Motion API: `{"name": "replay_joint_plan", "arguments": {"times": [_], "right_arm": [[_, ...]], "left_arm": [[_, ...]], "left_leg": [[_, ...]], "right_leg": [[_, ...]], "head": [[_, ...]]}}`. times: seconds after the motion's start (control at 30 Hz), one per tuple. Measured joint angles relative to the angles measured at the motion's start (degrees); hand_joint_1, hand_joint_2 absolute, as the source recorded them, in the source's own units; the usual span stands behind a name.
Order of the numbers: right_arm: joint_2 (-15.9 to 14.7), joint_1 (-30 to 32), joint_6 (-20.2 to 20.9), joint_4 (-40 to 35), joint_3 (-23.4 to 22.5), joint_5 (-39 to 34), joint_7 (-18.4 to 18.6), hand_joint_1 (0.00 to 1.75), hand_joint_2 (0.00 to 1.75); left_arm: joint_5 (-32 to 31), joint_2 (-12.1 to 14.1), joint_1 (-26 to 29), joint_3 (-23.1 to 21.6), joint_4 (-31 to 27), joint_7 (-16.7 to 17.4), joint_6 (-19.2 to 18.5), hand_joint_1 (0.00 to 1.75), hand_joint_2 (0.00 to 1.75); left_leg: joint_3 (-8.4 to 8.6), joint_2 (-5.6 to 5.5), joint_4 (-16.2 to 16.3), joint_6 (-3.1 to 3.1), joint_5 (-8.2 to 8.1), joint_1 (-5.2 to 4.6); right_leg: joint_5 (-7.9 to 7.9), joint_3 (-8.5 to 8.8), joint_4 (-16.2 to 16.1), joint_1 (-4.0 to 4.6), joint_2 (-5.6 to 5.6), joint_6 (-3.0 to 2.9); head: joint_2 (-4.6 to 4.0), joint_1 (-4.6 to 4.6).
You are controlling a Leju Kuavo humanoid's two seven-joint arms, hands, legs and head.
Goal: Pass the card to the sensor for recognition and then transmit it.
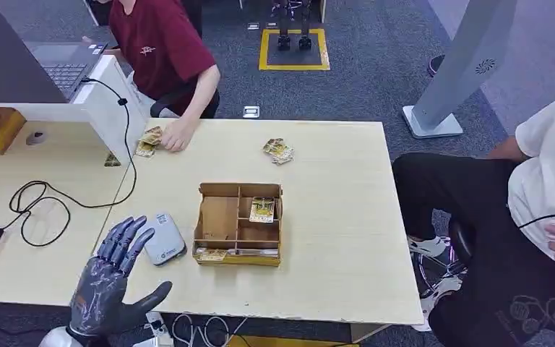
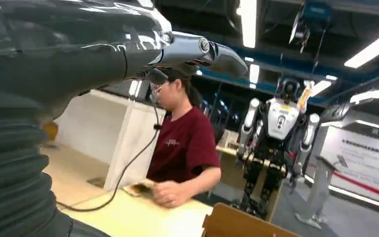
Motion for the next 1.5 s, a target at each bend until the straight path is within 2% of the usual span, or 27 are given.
{"name": "replay_joint_plan", "arguments": {"times": [0.23, 0.37, 0.57, 0.8, 1.1, 1.5], "right_arm": [[0.0, -0.4, 0.2, -0.2, 0.0, 0.5, 0.6, 0.0, 1.75], [0.0, -0.6, 0.2, -0.2, 0.0, 0.9, 0.7, 0.0, 1.75], [0.0, -0.9, 0.2, -0.2, 0.0, 1.1, 0.7, 0.0, 1.75], [0.0, -0.9, 0.2, -0.2, 0.0, 1.1, 0.7, 0.0, 1.75], [0.0, -1.0, 0.2, -0.2, 0.0, 1.9, 0.9, 0.0, 1.75], [0.0, -1.0, 0.2, -0.2, 0.0, 1.8, 0.9, 0.0, 1.75]], "left_arm": [[-10.8, -0.2, -1.1, -5.7, 3.6, 6.9, 6.1, 0.0, 1.75], [-12.9, -0.3, -1.9, -7.4, 6.1, 8.6, 7.7, 0.0, 1.75], [-15.2, -0.9, -3.6, -9.5, 10.1, 11.9, 8.3, 0.0, 1.75], [-15.6, -1.9, -4.9, -11.2, 13.9, 12.8, 8.3, 0.0, 1.75], [-20.3, -3.6, -8.0, -11.7, 18.6, 17.9, 8.3, 0.0, 1.75], [-20.5, -5.4, -9.3, -11.7, 21.9, 19.2, 8.2, 0.0, 1.75]], "left_leg": [[0.04, -0.01, 0.0, -0.02, 0.02, 0.0], [0.04, -0.01, 0.0, -0.02, 0.02, 0.0], [0.04, -0.01, 0.0, -0.02, 0.02, 0.0], [0.04, -0.01, 0.0, -0.02, 0.02, 0.0], [0.04, -0.02, 0.0, -0.02, 0.02, 0.0], [0.04, -0.02, 0.0, -0.02, 0.02, 0.0]], "right_leg": [[0.03, 0.02, 0.0, 0.0, 0.01, -0.02], [0.02, 0.02, 0.0, 0.0, 0.02, -0.03], [0.02, 0.02, 0.0, 0.0, 0.01, -0.03], [0.02, 0.02, 0.0, 0.0, 0.01, -0.02], [0.02, 0.02, 0.0, 0.0, 0.01, -0.03], [0.02, 0.01, 0.0, 0.0, 0.01, -0.03]], "head": [[0.0, 0.0], [0.0, -0.02], [-0.02, -0.02], [0.0, -0.02], [0.0, -0.02], [0.0, -0.02]]}}
